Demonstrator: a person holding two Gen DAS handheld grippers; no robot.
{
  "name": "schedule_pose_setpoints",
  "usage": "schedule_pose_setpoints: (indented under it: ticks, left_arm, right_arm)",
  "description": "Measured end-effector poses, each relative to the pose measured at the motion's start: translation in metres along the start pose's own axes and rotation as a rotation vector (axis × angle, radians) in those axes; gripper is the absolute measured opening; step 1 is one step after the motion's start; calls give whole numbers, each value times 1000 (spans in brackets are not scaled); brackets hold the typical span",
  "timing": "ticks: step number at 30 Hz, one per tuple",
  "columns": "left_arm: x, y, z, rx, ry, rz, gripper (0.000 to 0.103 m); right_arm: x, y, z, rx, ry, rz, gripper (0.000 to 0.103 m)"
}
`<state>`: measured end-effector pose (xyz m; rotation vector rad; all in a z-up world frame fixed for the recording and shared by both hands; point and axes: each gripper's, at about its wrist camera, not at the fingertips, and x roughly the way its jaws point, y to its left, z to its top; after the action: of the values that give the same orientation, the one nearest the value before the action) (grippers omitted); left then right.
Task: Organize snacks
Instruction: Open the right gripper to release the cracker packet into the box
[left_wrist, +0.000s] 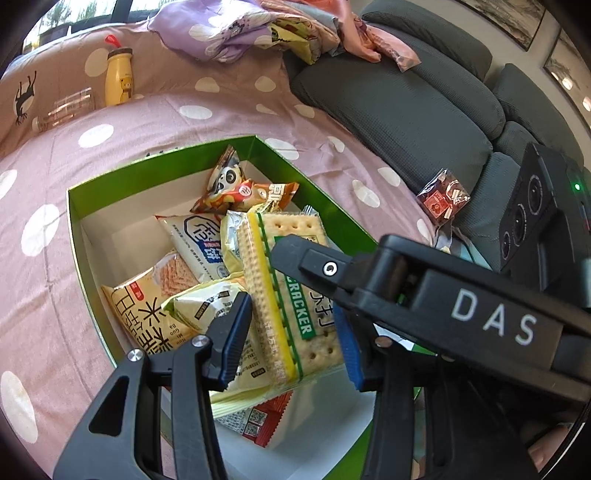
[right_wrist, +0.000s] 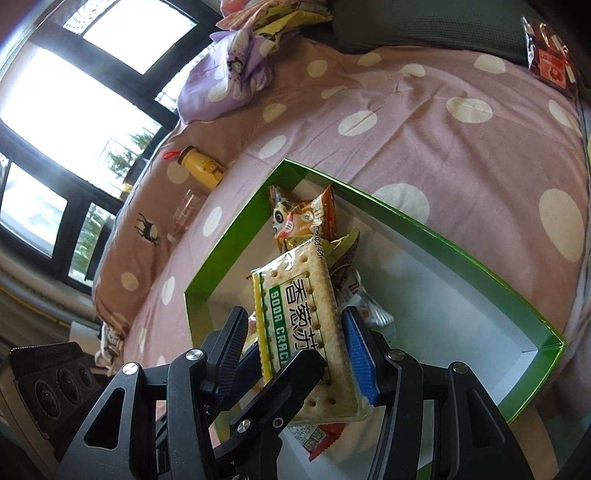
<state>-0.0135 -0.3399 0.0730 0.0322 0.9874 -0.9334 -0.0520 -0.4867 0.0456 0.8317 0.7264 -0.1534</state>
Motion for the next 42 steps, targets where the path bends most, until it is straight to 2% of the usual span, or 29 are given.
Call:
schedule_pose_setpoints:
  ticks: [27, 37, 42]
  left_arm:
    - [7, 10, 0, -36, 19, -13, 48]
    - [6, 8, -3, -46, 22, 14, 48]
    - [-1, 7, -4, -57, 18, 20, 50]
  right_arm:
    - [11, -4, 2, 30, 23, 13, 56]
    - [13, -6, 1, 43, 28, 11, 56]
    - [4, -4, 1, 26, 0, -8, 56]
